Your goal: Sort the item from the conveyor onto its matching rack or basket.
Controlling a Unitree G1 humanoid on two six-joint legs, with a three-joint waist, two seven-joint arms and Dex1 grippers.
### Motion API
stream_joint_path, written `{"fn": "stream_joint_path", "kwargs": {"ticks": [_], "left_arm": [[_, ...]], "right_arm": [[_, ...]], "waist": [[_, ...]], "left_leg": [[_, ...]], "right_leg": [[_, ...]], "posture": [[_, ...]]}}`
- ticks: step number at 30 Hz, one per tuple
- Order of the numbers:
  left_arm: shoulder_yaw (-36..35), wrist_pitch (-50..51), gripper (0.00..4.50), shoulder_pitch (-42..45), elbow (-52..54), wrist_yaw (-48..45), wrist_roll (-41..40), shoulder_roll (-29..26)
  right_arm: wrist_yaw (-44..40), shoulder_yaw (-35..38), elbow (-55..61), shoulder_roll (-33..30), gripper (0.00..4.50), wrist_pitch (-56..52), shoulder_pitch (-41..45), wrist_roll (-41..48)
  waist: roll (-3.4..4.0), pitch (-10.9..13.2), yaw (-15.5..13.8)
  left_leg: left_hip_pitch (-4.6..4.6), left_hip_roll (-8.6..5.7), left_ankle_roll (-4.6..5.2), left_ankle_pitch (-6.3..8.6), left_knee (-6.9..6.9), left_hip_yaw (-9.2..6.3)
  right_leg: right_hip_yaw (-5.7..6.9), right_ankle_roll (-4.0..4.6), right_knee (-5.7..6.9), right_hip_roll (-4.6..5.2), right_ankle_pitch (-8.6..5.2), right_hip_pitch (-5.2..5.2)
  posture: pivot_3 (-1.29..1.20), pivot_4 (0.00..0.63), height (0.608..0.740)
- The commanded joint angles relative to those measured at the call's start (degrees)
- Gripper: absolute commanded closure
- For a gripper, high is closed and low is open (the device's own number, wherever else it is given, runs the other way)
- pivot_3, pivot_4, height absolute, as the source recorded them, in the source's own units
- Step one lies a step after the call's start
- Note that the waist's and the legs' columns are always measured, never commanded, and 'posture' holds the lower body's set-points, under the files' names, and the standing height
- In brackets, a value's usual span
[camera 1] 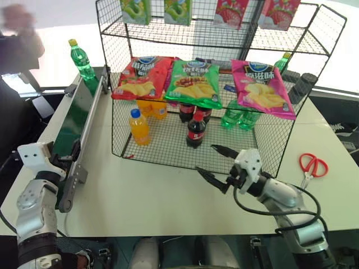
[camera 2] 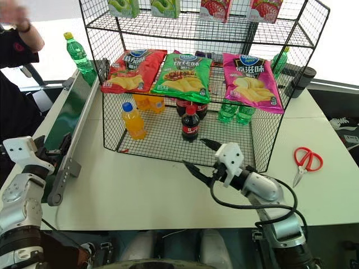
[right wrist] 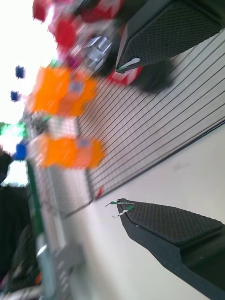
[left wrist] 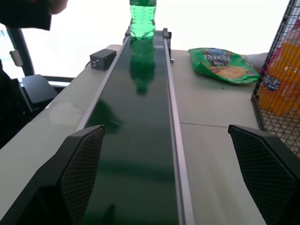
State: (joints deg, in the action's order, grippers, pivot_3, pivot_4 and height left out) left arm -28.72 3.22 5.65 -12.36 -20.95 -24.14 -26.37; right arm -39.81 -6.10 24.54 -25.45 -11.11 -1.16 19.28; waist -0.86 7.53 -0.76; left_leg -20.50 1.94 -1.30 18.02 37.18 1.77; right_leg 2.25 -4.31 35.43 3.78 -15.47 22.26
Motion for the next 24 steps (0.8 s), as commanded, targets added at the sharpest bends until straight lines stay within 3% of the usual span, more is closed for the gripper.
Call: {"fn": "stream_joint_path", "kwargs": {"ticks": [1, 24], "left_arm": [[-1.60, -1.54, 0.00, 0.54, 0.97, 1.27, 0.67, -1.00], [-0.80, -1.86, 0.00, 1.21, 0.92, 4.71, 1.65, 0.12]], "right_arm": [[-0.70, -4.19, 4.46, 1.87, 0.03, 0.00, 0.77, 0.75], [-5.62, -7.91, 2.09, 1.66, 0.03, 1.38, 3.66, 0.33]], "waist": [[-0.04, -0.02, 0.08], [-0.05, -0.03, 0.20]], "left_leg": [[0.00, 0.00, 0.00, 0.00, 0.00, 0.00], [-0.01, -0.04, -0.03, 0.01, -0.05, 0.02]], "right_leg": [[0.00, 0.00, -0.01, 0.05, 0.00, 0.01], [0.06, 0.03, -0.01, 0.37, -0.01, 0.06]], "posture": [[0.00, 0.150, 0.740], [0.00, 0.150, 0.740]]}}
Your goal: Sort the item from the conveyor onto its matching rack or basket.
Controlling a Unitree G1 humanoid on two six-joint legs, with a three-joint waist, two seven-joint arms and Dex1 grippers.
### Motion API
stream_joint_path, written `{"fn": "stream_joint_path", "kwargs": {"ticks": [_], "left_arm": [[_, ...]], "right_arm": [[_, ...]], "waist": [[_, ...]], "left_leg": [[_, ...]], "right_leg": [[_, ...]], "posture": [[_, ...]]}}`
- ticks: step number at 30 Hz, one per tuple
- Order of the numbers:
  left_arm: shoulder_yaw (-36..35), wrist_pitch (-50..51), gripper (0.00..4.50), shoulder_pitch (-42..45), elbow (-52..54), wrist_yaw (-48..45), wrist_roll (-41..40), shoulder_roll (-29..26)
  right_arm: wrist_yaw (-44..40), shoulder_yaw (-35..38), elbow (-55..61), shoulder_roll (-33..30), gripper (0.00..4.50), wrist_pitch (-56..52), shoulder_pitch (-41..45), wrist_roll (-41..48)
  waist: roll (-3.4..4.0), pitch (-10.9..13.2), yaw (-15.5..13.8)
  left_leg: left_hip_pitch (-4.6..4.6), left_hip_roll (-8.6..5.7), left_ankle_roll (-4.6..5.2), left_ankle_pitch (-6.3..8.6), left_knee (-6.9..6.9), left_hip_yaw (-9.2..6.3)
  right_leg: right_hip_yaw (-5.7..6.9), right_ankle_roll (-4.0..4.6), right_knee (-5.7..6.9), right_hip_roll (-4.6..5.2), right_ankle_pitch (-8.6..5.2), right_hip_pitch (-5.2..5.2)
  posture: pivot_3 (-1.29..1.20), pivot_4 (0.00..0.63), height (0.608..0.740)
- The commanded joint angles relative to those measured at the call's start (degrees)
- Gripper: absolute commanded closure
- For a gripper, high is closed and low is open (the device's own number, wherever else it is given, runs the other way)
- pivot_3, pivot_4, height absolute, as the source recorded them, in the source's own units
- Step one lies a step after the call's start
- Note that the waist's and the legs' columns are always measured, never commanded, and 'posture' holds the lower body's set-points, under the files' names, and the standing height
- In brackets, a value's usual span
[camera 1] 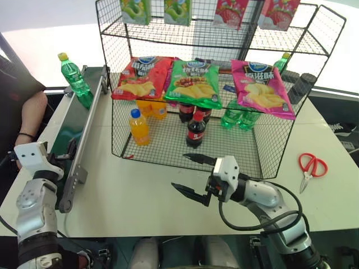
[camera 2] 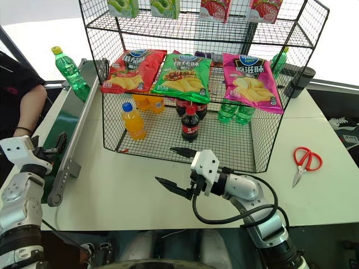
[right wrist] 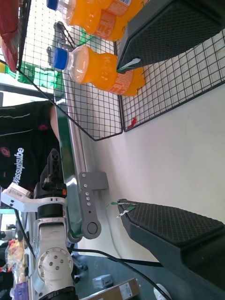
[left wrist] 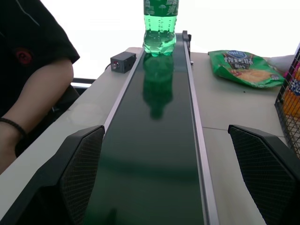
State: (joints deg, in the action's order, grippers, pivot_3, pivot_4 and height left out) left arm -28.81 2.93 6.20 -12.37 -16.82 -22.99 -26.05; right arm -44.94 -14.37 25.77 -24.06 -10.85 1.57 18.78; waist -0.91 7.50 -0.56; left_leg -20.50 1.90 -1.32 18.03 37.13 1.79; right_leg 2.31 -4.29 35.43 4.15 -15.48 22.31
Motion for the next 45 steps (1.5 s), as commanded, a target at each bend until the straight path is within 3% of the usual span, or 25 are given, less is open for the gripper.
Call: {"fn": "stream_joint_path", "kwargs": {"ticks": [1, 45], "left_arm": [[-0.64, -1.64, 0.00, 0.67, 0.87, 0.73, 0.62, -0.08], [-1.55, -7.28, 0.00, 1.99, -6.14, 2.84, 1.92, -0.34]], "right_arm": [[-0.61, 0.31, 0.77, 0.33, 0.03, 1.16, 0.99, 0.85], [-1.22, 0.32, 1.22, 0.99, 0.03, -1.25, 2.85, 2.33]], "waist": [[0.00, 0.00, 0.02], [0.02, 0.01, 0.34]], "left_leg": [[-0.01, 0.00, 0.00, 0.00, -0.01, 0.00], [-0.09, -0.13, -0.03, 0.01, -0.15, 0.01]], "right_leg": [[0.00, 0.01, 0.00, 0.02, 0.00, 0.01], [0.06, 0.13, -0.13, 0.32, -0.07, 0.08]], "posture": [[0.00, 0.150, 0.740], [0.00, 0.150, 0.740]]}}
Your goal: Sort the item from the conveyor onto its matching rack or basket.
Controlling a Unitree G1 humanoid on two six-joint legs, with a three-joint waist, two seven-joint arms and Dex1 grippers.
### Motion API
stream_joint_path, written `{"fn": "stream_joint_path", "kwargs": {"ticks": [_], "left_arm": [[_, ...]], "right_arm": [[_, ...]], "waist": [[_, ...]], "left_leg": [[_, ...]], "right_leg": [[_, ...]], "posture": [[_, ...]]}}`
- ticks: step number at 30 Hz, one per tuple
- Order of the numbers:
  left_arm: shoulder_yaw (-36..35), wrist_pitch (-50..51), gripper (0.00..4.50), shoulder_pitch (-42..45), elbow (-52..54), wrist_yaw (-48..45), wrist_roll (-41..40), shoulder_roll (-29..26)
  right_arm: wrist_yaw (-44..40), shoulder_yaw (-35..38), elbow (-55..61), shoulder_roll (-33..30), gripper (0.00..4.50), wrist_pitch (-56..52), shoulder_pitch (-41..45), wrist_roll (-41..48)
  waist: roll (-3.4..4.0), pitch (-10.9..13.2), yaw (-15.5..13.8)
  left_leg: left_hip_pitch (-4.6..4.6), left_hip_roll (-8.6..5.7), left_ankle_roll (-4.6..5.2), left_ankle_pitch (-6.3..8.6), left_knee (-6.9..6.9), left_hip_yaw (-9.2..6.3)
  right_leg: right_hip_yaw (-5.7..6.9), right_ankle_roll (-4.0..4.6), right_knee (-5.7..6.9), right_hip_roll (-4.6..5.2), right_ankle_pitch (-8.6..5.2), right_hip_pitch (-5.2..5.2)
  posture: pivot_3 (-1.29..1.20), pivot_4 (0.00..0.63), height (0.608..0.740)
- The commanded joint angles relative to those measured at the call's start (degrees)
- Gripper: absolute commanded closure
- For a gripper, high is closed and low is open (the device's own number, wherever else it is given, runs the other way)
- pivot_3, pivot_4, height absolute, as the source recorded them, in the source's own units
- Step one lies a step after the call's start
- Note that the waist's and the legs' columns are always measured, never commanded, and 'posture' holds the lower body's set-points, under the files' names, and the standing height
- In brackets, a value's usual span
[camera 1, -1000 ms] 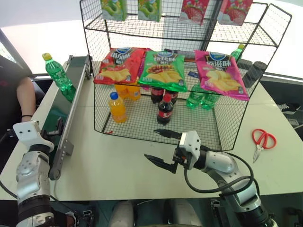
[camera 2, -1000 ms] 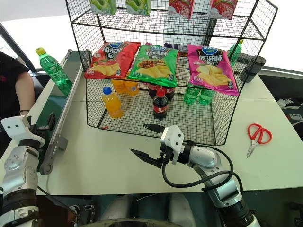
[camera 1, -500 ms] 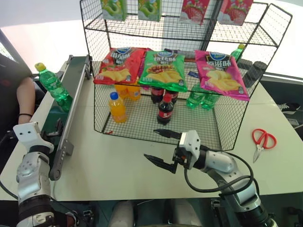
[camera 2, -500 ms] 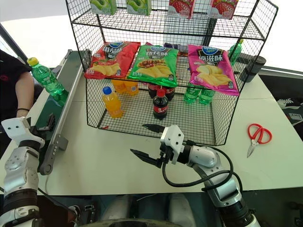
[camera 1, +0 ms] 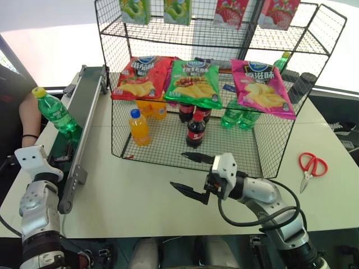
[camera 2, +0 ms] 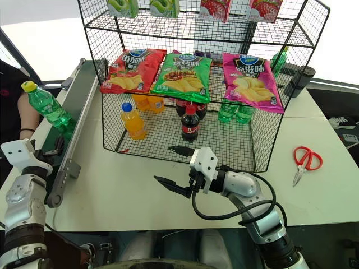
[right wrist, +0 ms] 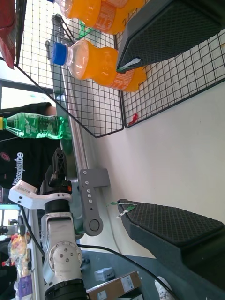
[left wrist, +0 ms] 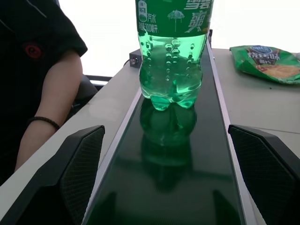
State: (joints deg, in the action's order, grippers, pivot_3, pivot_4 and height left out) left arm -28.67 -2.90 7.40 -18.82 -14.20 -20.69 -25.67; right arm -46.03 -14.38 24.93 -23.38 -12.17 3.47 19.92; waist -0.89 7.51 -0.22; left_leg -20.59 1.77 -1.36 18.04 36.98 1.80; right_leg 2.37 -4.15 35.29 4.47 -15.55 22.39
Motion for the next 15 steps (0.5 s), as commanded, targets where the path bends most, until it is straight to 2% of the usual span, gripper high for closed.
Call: {"fn": "stream_joint_path", "kwargs": {"ticks": [1, 15], "left_arm": [[-1.68, -1.57, 0.00, 0.85, 0.18, 0.22, -0.37, -0.73], [-1.99, -3.17, 0.00, 1.21, -0.43, 0.39, -0.72, -0.58]], "right_arm": [[-0.10, 0.32, 2.08, 0.29, 0.03, 0.01, 1.01, 1.24], [-0.09, 0.24, 2.39, -0.02, 0.03, -0.48, 0.95, 1.74]], "waist": [[0.00, 0.00, 0.00], [0.01, 0.00, 0.01]], "left_leg": [[0.00, 0.00, 0.00, 0.00, 0.00, 0.00], [-0.03, -0.01, 0.00, 0.00, -0.03, 0.00]], "right_leg": [[0.00, 0.00, 0.00, 0.00, 0.00, 0.00], [0.00, 0.01, -0.04, 0.02, -0.01, 0.02]], "posture": [[0.00, 0.150, 0.740], [0.00, 0.150, 0.740]]}}
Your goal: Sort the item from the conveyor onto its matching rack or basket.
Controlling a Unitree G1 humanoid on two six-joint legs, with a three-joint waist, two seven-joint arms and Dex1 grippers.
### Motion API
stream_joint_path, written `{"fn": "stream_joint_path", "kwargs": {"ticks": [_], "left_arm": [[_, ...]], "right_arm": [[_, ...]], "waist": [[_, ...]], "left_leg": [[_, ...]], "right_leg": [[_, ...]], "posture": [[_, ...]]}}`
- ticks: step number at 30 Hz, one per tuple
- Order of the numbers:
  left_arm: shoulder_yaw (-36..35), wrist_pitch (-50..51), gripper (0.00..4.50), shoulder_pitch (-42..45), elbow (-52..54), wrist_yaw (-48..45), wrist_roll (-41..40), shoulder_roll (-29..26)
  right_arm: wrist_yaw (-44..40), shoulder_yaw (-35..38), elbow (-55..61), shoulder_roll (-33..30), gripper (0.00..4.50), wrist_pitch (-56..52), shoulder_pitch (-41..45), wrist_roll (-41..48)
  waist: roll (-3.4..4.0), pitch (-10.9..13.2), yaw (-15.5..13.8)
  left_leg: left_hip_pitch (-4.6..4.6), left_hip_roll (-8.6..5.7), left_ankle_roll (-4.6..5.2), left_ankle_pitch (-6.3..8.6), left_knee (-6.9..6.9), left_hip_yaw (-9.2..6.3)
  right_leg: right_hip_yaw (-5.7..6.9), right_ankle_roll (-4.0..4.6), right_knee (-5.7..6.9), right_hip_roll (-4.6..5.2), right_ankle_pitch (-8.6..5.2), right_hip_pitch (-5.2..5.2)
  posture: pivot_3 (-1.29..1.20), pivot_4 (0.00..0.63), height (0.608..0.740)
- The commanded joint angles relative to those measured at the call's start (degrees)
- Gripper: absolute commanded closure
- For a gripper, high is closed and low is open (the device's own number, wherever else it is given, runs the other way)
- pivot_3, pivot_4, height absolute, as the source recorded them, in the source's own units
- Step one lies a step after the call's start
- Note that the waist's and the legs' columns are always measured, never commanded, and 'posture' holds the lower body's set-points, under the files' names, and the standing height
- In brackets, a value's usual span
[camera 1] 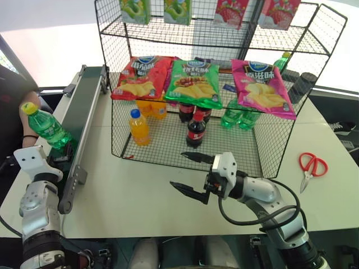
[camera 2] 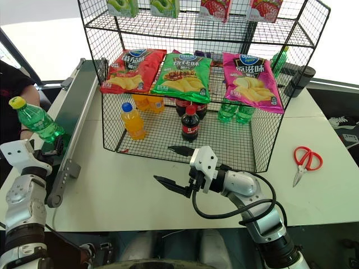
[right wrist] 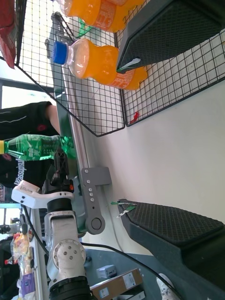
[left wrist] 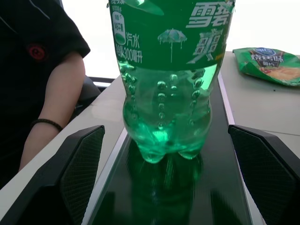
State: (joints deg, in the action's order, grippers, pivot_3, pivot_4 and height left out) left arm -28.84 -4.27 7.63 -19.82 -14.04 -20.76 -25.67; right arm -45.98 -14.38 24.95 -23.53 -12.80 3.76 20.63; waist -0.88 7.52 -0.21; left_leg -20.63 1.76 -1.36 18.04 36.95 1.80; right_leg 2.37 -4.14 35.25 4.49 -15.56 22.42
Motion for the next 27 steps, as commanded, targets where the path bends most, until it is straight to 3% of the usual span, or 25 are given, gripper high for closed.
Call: {"fn": "stream_joint_path", "kwargs": {"ticks": [1, 7, 9, 12, 20, 27], "left_arm": [[-1.92, -1.95, 0.00, 1.02, 0.58, 0.24, -0.75, -0.52], [-1.97, -1.91, 0.00, 1.04, 0.51, -0.14, -1.36, -0.59], [-1.98, -1.96, 0.52, 0.75, 0.77, -0.37, -1.71, -0.49], [-2.15, -2.46, 1.68, 0.36, 1.32, -0.32, -1.76, -0.07], [-2.26, -2.52, 1.71, 0.18, 7.17, -6.12, -7.14, 1.36], [3.57, 2.53, 1.71, -1.54, 20.22, -17.23, -10.45, -1.97]], "right_arm": [[-0.15, 0.25, 2.36, 0.13, 0.03, 0.12, 0.67, 1.06], [-0.23, 0.22, 2.22, 0.19, 0.03, 0.13, 0.67, 1.21], [-0.26, 0.21, 2.15, 0.22, 0.00, 0.15, 0.70, 1.23], [-0.28, 0.21, 2.08, 0.24, 0.00, 0.17, 0.74, 1.22], [-0.18, 0.42, 1.96, 0.37, 0.00, 0.05, 0.70, 1.48], [-0.53, 1.22, 1.79, -0.25, 0.00, -0.09, 0.63, 1.86]], "waist": [[0.00, 0.00, 0.00], [0.00, 0.00, 0.00], [0.00, 0.00, 0.00], [0.01, 0.00, -0.08], [-0.08, -0.01, -0.25], [-0.12, -0.03, -0.01]], "left_leg": [[0.00, 0.00, 0.00, 0.00, 0.00, 0.00], [-0.01, 0.00, 0.00, 0.00, -0.01, 0.00], [-0.02, 0.00, 0.00, 0.00, -0.01, 0.00], [-0.02, -0.01, 0.00, 0.00, -0.01, 0.00], [-0.19, -0.02, -0.01, 0.00, 0.01, -0.01], [-0.73, -0.05, -0.03, -0.02, 0.07, -0.02]], "right_leg": [[0.00, 0.00, 0.00, 0.00, 0.00, 0.00], [0.00, 0.00, -0.01, 0.00, 0.00, 0.01], [0.00, 0.00, -0.01, 0.01, 0.00, 0.01], [0.00, 0.01, -0.01, 0.02, 0.00, 0.02], [0.03, 0.01, -0.04, 0.05, 0.00, 0.12], [0.07, -0.09, -0.05, 0.05, 0.07, 0.59]], "posture": [[0.00, 0.150, 0.740], [0.00, 0.150, 0.740], [0.00, 0.150, 0.740], [0.00, 0.150, 0.740], [0.00, 0.150, 0.740], [0.00, 0.150, 0.740]]}}
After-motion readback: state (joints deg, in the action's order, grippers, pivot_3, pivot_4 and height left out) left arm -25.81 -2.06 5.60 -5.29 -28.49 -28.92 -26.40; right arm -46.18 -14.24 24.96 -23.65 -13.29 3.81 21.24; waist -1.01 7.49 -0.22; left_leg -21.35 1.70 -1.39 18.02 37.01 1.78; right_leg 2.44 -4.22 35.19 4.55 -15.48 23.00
